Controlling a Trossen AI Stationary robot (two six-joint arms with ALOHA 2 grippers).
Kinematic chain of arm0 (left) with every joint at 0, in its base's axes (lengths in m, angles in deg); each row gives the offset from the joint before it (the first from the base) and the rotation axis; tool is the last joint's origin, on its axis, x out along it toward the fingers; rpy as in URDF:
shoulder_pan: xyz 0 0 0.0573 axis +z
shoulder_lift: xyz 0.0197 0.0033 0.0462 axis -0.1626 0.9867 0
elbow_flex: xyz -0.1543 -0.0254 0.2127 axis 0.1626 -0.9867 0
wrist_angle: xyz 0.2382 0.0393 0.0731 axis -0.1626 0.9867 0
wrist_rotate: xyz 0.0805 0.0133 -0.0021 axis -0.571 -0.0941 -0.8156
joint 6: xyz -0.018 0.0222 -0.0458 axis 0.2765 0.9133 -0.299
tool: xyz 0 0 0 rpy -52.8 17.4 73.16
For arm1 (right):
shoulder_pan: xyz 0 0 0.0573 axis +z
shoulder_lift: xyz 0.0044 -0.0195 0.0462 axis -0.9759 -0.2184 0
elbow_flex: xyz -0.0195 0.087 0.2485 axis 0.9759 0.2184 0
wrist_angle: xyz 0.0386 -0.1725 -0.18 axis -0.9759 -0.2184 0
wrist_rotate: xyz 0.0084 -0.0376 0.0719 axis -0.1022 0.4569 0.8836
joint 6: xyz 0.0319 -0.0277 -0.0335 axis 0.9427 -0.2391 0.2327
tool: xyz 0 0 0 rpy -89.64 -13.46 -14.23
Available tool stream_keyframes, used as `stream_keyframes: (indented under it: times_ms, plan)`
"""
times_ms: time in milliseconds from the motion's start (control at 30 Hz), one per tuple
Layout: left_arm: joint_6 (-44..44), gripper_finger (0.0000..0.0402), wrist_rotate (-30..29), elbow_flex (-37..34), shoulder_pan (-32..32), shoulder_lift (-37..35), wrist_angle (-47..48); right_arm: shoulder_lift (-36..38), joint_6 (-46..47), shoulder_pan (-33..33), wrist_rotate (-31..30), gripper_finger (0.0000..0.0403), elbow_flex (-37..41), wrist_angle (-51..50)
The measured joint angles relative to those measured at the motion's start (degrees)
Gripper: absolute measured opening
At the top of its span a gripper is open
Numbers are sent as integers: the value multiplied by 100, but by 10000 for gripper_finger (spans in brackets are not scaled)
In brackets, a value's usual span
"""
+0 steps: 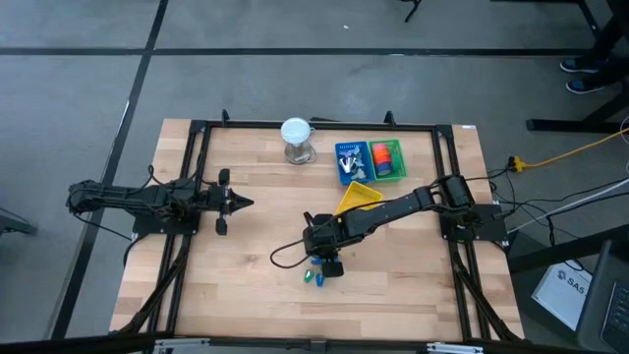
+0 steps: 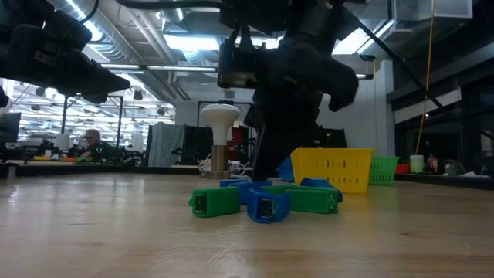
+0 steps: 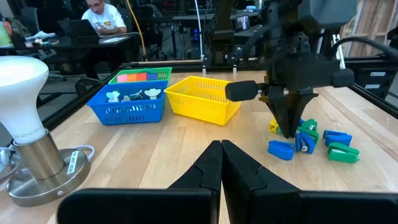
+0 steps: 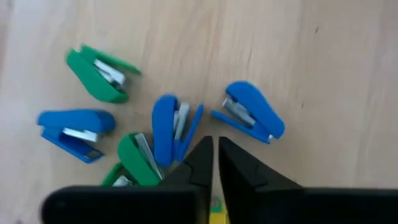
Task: Pick and place Stapler, Stapler remover, tape
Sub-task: Put the blue stapler into the yellow bin
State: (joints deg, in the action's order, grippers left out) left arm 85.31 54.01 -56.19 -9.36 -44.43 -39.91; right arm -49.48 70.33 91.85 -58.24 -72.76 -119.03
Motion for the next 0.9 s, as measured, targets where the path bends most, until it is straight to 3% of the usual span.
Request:
stream_keyframes:
  times_ms: [333,467,600,900]
  plan:
    - [0,1,0,0,1,0,0,15,146,4,48,207,-55,-9]
    - [0,1,0,0,0,-1,0,13,21,6,60,253,-3,176]
    - [0,1,0,0,-2,0,-1,11,28,46,68,258,160,448]
    - [0,1,0,0,-2,-1,0,7,19,76,68,217,164,446]
